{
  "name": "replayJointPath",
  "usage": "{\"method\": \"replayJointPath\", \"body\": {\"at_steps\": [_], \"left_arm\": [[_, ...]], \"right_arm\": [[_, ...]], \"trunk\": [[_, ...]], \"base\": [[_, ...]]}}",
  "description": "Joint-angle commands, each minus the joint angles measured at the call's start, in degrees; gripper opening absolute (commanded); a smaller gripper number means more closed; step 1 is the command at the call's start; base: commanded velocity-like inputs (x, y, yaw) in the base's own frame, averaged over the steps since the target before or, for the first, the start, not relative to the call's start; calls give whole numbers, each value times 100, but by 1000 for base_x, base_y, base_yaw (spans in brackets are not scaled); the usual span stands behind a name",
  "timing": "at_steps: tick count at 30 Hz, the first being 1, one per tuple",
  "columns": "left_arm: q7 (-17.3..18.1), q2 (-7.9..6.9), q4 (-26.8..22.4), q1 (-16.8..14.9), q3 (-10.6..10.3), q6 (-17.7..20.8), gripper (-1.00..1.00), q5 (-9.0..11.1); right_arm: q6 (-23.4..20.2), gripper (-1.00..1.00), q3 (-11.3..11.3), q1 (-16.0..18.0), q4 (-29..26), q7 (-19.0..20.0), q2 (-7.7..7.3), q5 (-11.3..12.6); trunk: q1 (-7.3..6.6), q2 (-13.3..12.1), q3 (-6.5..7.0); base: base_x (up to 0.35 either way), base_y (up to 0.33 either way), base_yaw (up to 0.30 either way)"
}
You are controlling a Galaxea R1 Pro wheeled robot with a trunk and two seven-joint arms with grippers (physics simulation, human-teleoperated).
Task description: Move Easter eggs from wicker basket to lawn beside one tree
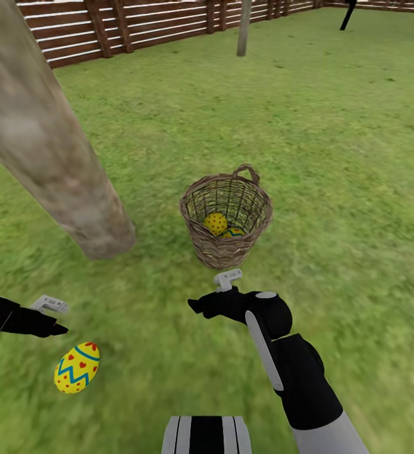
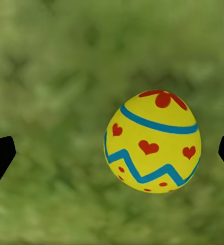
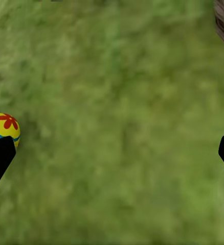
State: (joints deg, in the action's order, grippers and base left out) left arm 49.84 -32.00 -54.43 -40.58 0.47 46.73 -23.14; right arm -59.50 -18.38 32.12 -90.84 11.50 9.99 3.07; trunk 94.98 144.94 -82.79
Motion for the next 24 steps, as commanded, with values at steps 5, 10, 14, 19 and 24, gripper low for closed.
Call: {"method": "replayJointPath", "body": {"at_steps": [5,10,14,19,24], "left_arm": [[52,0,-6,-2,5,20,100,-50],[54,0,-6,-2,5,27,100,-50],[64,0,-9,-2,5,28,100,-50],[73,0,-156,-2,5,43,100,-50],[91,-3,-801,8,5,118,100,-71]], "right_arm": [[-27,100,-49,4,-4,-16,1,27],[-27,100,-197,5,-6,-32,1,27],[-27,100,-213,5,-5,-33,1,27],[-27,100,-212,5,-4,-33,1,24],[-25,100,-210,5,-4,-34,1,19]], "trunk": [[-13,-5,107],[-26,-12,218],[-37,-17,307],[-50,-24,418],[-62,-31,528]], "base": [[0,0,0],[0,0,0],[0,0,0],[0,0,0],[0,0,0]]}}
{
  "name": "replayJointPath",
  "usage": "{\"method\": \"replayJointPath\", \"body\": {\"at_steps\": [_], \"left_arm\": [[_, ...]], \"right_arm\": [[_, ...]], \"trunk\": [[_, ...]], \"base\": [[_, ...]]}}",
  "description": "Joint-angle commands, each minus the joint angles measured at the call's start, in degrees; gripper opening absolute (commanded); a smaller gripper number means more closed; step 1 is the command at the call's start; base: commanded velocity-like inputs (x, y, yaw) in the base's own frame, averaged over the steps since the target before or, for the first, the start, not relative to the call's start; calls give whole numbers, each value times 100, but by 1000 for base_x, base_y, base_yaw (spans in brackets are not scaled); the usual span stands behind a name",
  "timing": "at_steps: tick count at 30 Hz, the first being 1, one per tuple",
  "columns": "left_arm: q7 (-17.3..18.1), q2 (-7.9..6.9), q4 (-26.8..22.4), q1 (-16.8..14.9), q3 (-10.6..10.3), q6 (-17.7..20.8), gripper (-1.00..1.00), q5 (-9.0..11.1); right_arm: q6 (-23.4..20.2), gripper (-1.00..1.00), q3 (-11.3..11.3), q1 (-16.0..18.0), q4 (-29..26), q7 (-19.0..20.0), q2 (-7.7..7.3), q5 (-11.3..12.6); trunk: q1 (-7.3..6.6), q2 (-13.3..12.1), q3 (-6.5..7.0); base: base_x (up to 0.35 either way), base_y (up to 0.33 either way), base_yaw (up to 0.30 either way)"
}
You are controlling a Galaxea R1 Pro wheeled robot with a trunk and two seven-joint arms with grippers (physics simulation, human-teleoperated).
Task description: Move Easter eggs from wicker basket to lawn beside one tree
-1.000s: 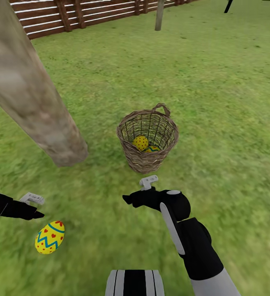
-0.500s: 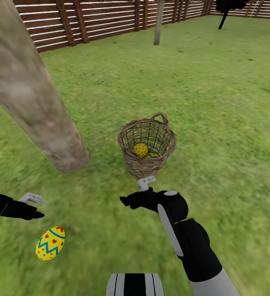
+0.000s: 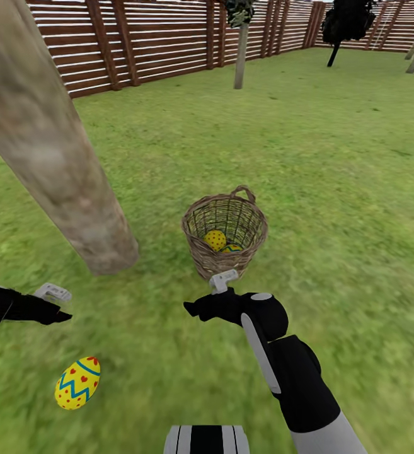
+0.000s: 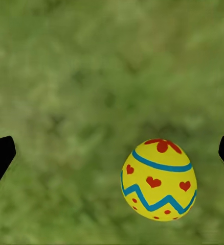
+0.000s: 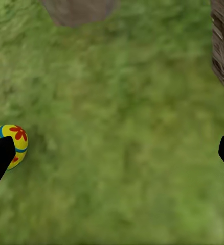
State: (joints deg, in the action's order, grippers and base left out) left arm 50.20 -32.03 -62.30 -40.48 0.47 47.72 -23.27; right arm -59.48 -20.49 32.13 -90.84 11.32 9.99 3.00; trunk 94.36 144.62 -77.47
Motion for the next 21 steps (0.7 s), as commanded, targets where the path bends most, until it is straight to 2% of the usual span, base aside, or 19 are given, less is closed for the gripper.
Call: {"method": "replayJointPath", "body": {"at_steps": [1,9,15,21], "left_arm": [[56,-1,-87,5,5,31,100,-63],[67,-13,-420,36,11,249,100,-77],[73,-81,-682,84,13,595,100,-70],[79,-84,-626,103,10,669,100,-75]], "right_arm": [[-27,100,1,2,-4,-16,1,26],[-22,100,8,3,-4,-15,1,25],[-29,100,2,3,-4,-17,1,25],[-33,100,19,3,-4,-20,1,25]], "trunk": [[-3,0,18],[-24,-11,195],[-39,-19,328],[-55,-27,461]], "base": [[0,0,0],[0,0,0],[0,0,0],[0,0,0]]}}
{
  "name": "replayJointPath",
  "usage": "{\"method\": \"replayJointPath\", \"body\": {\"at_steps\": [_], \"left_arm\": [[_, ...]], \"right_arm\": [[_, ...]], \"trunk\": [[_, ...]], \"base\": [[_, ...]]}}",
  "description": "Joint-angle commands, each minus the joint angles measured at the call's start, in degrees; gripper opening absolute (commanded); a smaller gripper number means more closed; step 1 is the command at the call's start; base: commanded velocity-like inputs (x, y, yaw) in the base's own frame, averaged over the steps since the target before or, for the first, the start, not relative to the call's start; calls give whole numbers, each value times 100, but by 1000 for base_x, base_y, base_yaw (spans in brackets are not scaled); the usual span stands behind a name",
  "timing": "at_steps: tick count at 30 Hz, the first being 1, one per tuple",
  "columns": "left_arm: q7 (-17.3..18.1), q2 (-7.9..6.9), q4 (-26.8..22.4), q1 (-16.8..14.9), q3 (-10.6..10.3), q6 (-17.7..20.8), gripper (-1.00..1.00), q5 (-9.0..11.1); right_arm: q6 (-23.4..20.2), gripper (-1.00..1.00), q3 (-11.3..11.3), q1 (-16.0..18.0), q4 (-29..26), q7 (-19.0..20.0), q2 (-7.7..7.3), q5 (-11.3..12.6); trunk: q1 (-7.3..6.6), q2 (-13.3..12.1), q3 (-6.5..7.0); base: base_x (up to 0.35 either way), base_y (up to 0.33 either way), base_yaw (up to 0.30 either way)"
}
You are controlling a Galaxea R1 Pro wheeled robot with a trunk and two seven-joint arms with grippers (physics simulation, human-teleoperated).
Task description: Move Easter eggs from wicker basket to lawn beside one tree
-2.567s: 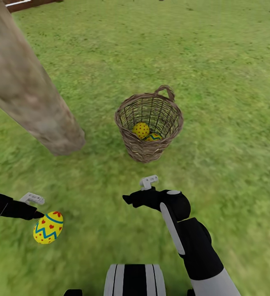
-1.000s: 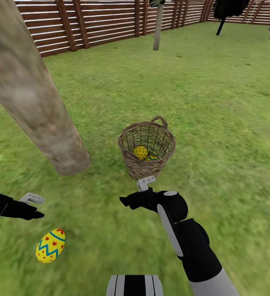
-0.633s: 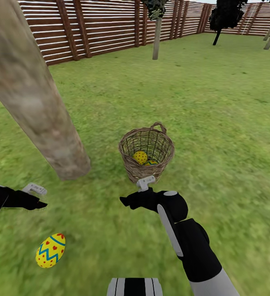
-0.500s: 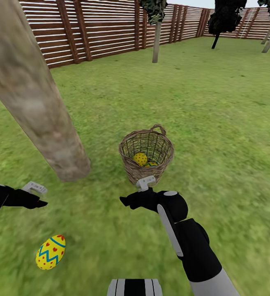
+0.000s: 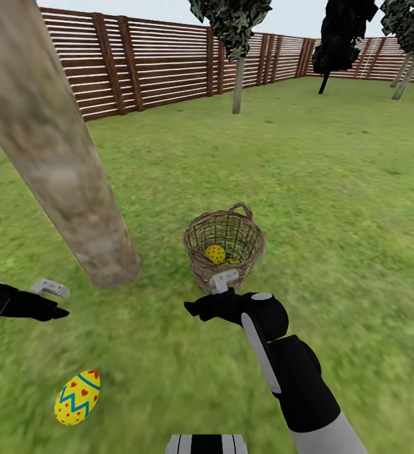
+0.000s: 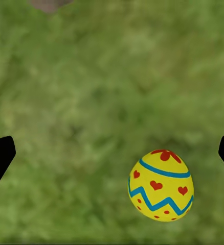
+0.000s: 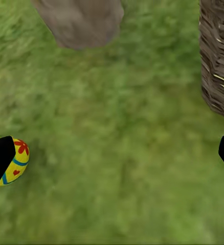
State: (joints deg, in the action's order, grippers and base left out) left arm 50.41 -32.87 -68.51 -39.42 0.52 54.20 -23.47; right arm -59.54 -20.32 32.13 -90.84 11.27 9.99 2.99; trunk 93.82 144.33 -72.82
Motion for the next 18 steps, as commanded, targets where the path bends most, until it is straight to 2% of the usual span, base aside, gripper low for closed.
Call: {"method": "replayJointPath", "body": {"at_steps": [1,18], "left_arm": [[53,1,19,-2,4,58,100,-67],[-8,1,60,153,-4,105,100,-104]], "right_arm": [[-25,100,4,3,-4,-17,1,26],[-21,100,16,4,-4,-11,1,34]], "trunk": [[-3,0,18],[-45,-21,373]], "base": [[0,0,0],[0,0,0]]}}
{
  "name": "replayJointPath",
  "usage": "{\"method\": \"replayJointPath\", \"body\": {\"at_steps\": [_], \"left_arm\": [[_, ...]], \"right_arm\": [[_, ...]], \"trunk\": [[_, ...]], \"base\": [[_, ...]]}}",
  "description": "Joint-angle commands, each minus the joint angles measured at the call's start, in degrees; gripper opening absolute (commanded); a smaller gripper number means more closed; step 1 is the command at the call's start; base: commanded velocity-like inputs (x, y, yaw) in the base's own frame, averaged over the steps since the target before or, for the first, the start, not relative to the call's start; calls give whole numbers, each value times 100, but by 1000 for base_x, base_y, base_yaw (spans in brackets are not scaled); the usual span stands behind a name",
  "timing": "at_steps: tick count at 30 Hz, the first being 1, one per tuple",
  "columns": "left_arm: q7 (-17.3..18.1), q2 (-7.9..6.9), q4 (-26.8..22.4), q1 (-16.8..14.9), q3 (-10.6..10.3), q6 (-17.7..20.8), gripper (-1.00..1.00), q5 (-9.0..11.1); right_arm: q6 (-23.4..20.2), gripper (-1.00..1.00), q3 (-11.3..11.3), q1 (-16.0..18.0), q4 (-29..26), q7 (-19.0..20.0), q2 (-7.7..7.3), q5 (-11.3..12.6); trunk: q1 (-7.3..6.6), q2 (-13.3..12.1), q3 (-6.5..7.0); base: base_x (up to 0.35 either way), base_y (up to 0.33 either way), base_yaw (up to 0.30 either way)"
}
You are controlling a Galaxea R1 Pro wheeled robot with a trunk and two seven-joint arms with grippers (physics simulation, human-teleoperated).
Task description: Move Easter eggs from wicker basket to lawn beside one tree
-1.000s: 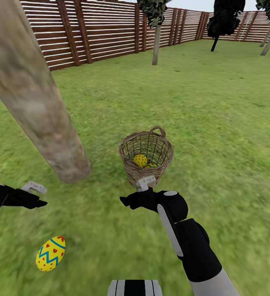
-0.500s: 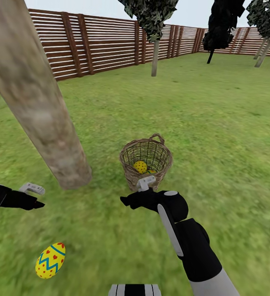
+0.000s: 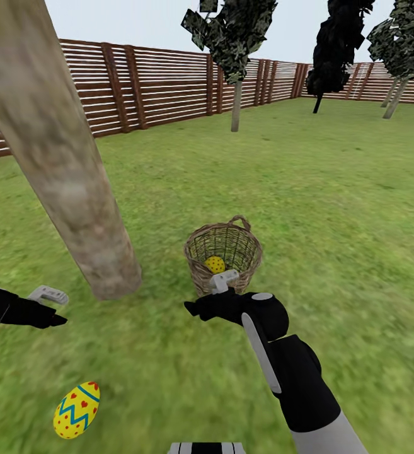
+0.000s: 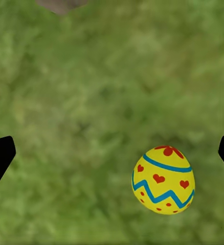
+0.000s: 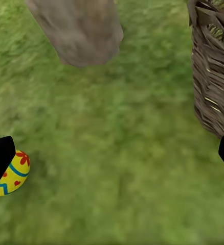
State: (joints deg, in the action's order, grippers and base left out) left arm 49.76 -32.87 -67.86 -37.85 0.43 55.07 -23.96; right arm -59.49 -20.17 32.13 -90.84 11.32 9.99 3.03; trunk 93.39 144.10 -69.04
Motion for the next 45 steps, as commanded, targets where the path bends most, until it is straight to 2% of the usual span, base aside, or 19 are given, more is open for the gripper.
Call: {"method": "replayJointPath", "body": {"at_steps": [1,3,8,17,22,32,45], "left_arm": [[40,4,-9,-2,4,10,100,-54],[-15,12,-17,1,3,-5,100,-52],[-457,44,-42,5,1,-31,100,-41],[-707,52,-17,29,9,-310,100,-37],[-1013,55,-3,39,10,-371,100,-33],[-1085,61,-4,41,6,-382,100,-30],[-1169,62,-12,41,10,-398,100,-18]], "right_arm": [[-27,100,2,4,-4,-16,1,30],[-27,100,3,4,-4,-16,1,27],[-27,100,4,4,-4,-16,1,23],[-28,100,8,3,-4,-16,1,24],[-28,100,11,1,-4,-16,1,28],[-28,100,13,4,-4,-16,1,30],[-28,100,13,4,-4,-16,1,31]], "trunk": [[-1,2,-5],[-1,2,-5],[-1,2,-5],[-1,2,-5],[-1,2,-5],[-1,2,-5],[-1,2,-5]], "base": [[0,0,0],[0,0,0],[0,0,0],[0,-22,0],[0,-228,-33],[29,-273,-227],[205,-216,-272]]}}
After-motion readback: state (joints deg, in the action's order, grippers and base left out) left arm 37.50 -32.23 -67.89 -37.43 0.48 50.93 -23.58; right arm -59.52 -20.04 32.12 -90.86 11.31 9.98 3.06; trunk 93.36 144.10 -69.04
